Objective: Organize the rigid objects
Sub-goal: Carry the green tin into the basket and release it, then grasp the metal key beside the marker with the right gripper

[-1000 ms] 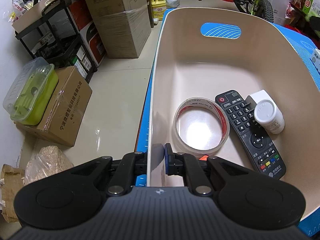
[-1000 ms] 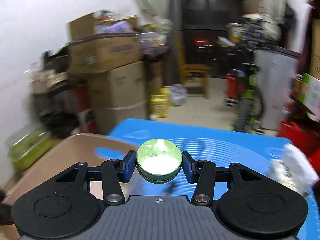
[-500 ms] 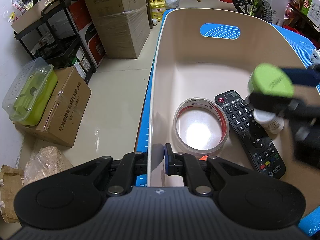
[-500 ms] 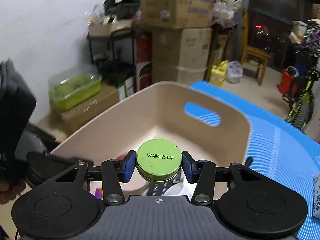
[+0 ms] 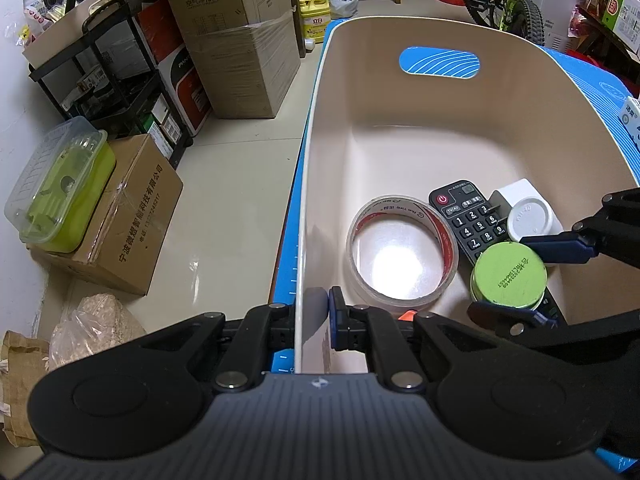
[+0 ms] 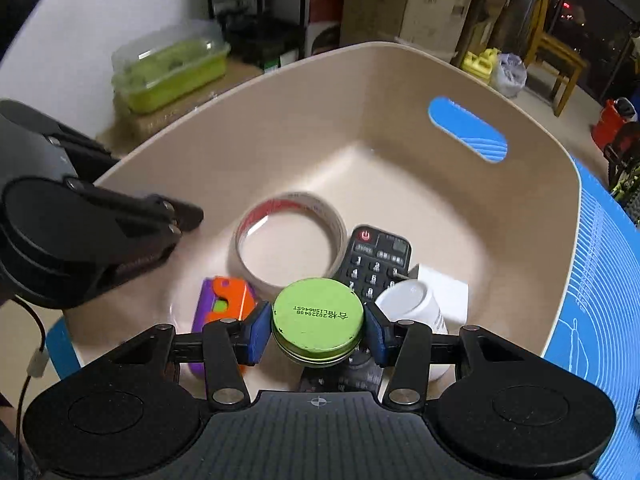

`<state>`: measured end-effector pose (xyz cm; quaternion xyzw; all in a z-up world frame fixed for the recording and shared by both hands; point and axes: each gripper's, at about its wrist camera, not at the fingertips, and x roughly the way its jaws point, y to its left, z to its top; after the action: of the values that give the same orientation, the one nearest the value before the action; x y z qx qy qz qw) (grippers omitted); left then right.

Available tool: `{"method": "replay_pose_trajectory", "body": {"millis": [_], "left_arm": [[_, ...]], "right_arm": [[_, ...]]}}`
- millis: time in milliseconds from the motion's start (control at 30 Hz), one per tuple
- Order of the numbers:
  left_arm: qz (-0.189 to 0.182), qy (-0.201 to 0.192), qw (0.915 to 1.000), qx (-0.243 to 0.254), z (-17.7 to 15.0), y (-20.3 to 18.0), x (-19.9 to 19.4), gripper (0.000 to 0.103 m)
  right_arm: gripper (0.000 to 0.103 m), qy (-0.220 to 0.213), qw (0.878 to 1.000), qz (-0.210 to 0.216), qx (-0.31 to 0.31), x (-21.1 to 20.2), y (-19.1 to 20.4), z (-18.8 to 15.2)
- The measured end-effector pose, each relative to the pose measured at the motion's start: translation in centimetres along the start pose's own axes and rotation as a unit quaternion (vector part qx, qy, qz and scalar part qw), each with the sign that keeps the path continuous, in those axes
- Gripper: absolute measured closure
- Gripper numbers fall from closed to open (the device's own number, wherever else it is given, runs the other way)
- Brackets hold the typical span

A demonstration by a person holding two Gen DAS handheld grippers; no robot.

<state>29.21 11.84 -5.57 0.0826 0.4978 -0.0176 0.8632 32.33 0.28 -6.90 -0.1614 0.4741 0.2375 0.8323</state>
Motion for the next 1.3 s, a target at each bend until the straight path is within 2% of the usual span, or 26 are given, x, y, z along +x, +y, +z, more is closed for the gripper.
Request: {"method": "replay_pose_trajectory", "body": {"millis": [100,133,233,333,433,533,667,800,933,1100,1300], "left_arm": [[0.000,-0.001,1.0000,0.001,0.0,-0.1,0.0,0.092],[0.001,0.000,1.0000,0.001,0.0,0.0,0.0,0.092],[0.000,0.000,1.0000,0.000,0.0,-0.1,0.0,0.092],[0.000,0.000,1.0000,0.000,0.1,-0.1,-0.1,0.092],[-0.001,0.000,1.0000,0.000,0.1,-0.1,-0.1,0.092],[-0.001,0.000,1.0000,0.000,0.1,-0.1,-0.1,0.092],[0.000,0.000,1.0000,0.000,0.1,0.0,-0.1,0.092],[0.001,0.001,1.0000,0.001,0.1,-0.1,0.0,0.092],[0.004,0.001,1.0000,0.001,0.1,-0.2,0.0,0.091],[0.007,0.002,1.0000,0.003,0.1,-0.4,0.0,0.091],[0.007,0.002,1.0000,0.003,0.1,-0.4,0.0,0.091]], "right_arm": [[0.047,0.016,1.000,0.003,0.001,0.0,-0.3,0.0],[0.041,0.014,1.000,0.006,0.003,-0.1,-0.5,0.0],[0.031,-0.001,1.000,0.024,0.007,-0.8,-1.0,-0.1],[0.031,-0.014,1.000,0.022,0.007,-1.1,-1.6,0.1],[0.031,-0.044,0.998,0.027,0.018,-2.6,-2.9,0.1],[0.031,-0.099,0.994,0.017,0.030,-5.3,-4.6,-0.1],[0.031,-0.172,0.983,-0.020,0.063,-8.5,-7.6,-0.6],[0.032,-0.202,0.970,-0.053,0.120,-9.4,-11.6,-1.5],[0.033,-0.196,0.963,-0.076,0.167,-8.1,-15.1,-2.8],[0.035,-0.157,0.962,-0.081,0.207,-4.0,-18.2,-4.5],[0.038,-0.110,0.967,-0.082,0.213,0.9,-18.4,-6.2]]}}
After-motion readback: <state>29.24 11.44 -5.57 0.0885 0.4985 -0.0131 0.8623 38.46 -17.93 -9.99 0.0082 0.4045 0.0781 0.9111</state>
